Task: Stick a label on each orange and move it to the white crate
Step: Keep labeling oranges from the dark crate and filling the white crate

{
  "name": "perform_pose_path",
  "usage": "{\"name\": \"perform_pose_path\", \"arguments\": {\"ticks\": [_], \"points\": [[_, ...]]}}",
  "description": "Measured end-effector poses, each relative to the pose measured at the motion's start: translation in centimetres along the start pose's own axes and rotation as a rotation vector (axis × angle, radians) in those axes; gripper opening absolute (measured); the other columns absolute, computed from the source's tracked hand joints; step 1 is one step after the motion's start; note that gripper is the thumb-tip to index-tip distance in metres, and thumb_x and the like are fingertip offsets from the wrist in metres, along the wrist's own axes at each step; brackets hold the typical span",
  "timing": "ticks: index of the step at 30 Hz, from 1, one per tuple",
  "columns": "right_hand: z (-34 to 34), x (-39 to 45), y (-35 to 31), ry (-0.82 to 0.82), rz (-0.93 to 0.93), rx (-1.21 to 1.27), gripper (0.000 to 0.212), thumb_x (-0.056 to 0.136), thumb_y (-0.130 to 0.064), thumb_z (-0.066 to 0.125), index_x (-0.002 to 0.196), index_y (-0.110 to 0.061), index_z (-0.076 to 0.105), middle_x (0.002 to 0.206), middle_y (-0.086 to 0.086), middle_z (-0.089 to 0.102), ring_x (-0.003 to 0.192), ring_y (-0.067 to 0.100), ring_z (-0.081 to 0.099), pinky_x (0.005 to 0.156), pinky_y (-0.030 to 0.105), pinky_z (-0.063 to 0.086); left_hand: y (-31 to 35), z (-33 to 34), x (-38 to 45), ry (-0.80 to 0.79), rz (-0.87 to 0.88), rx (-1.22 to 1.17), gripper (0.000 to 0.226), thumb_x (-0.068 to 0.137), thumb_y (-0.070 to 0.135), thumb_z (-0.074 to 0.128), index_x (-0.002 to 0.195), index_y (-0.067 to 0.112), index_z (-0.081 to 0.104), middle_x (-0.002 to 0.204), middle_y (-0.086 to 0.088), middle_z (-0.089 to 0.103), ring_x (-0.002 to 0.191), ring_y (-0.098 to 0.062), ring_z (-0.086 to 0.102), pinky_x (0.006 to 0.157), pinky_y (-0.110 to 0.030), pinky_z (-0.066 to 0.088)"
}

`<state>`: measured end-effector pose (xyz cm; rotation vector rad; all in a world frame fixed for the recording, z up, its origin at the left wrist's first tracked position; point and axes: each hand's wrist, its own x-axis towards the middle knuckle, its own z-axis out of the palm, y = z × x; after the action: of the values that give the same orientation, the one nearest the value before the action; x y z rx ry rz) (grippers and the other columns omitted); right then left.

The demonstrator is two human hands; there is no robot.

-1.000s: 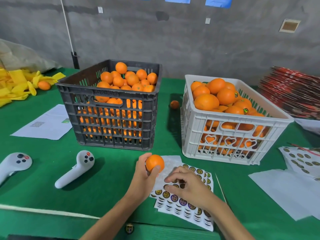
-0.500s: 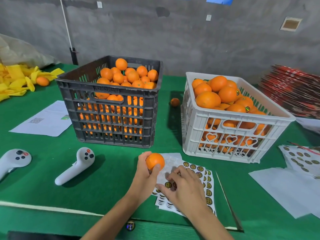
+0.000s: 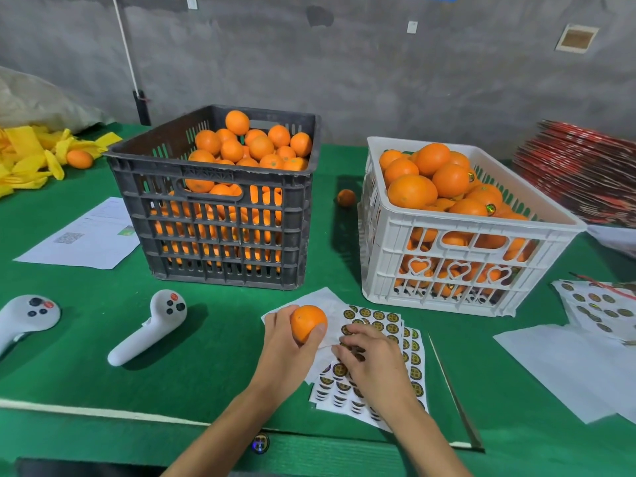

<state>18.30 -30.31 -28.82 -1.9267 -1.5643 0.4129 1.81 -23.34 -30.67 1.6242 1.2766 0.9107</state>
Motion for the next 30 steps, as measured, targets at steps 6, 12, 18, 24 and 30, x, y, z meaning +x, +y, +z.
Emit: {"name": "perform_pose_path", "arguments": {"ticks": [6, 12, 18, 24, 30], "points": [[-0.6, 0.3, 0.3, -0.007, 0.061, 0.130, 0.014, 0.093, -0.030, 0.075, 0.102, -0.022, 0.081, 0.124, -0.019, 0.064, 0.106, -0.004, 0.060, 0.087, -0.001, 0.036, 0.0, 0.0, -0.1, -0.012, -0.006, -0.011, 0.055, 0.096, 0.048, 0.067, 0.141, 0.031, 0.041, 0.133, 0.006, 0.033, 0.109, -0.006, 0.056, 0.085, -0.023, 0.052], [-0.7, 0.6, 0.6, 0.040, 0.117, 0.231, 0.018, 0.094, -0.024, 0.073, 0.078, -0.028, 0.080, 0.106, -0.026, 0.069, 0.095, -0.010, 0.063, 0.082, 0.009, 0.044, -0.1, -0.1, -0.1, -0.033, -0.012, -0.039, 0.054, 0.097, 0.046, 0.067, 0.142, 0.031, 0.040, 0.134, 0.008, 0.034, 0.112, -0.007, 0.055, 0.081, -0.015, 0.044], [-2.2, 2.2, -0.6, 0.237, 0.152, 0.289, 0.016, 0.097, -0.025, 0.066, 0.084, -0.029, 0.074, 0.082, -0.018, 0.074, 0.080, -0.004, 0.068, 0.069, 0.015, 0.048, 0.3, -0.4, 0.5, 0.003, -0.015, -0.129, 0.051, 0.096, 0.040, 0.071, 0.140, 0.024, 0.050, 0.131, 0.003, 0.048, 0.108, -0.018, 0.065, 0.097, -0.040, 0.057], [-3.6, 4.1, -5.0, 0.368, -0.173, 0.097, 0.012, 0.101, -0.031, 0.061, 0.100, -0.027, 0.072, 0.099, -0.018, 0.066, 0.089, 0.003, 0.061, 0.073, 0.026, 0.051, 4.0, -1.0, 2.5, -0.106, 0.065, -0.346, 0.045, 0.084, 0.052, 0.072, 0.120, 0.027, 0.065, 0.116, -0.003, 0.075, 0.104, -0.018, 0.074, 0.099, -0.044, 0.058], [-7.3, 5.2, -6.2, 0.391, -0.346, 0.184, 0.013, 0.102, -0.027, 0.062, 0.109, -0.021, 0.072, 0.109, -0.015, 0.065, 0.100, 0.005, 0.062, 0.084, 0.032, 0.054, 8.9, -1.6, 4.5, -0.189, 0.152, -0.461, 0.066, 0.079, 0.061, 0.078, 0.131, 0.022, 0.062, 0.120, 0.000, 0.074, 0.112, -0.021, 0.072, 0.103, -0.045, 0.055]]}}
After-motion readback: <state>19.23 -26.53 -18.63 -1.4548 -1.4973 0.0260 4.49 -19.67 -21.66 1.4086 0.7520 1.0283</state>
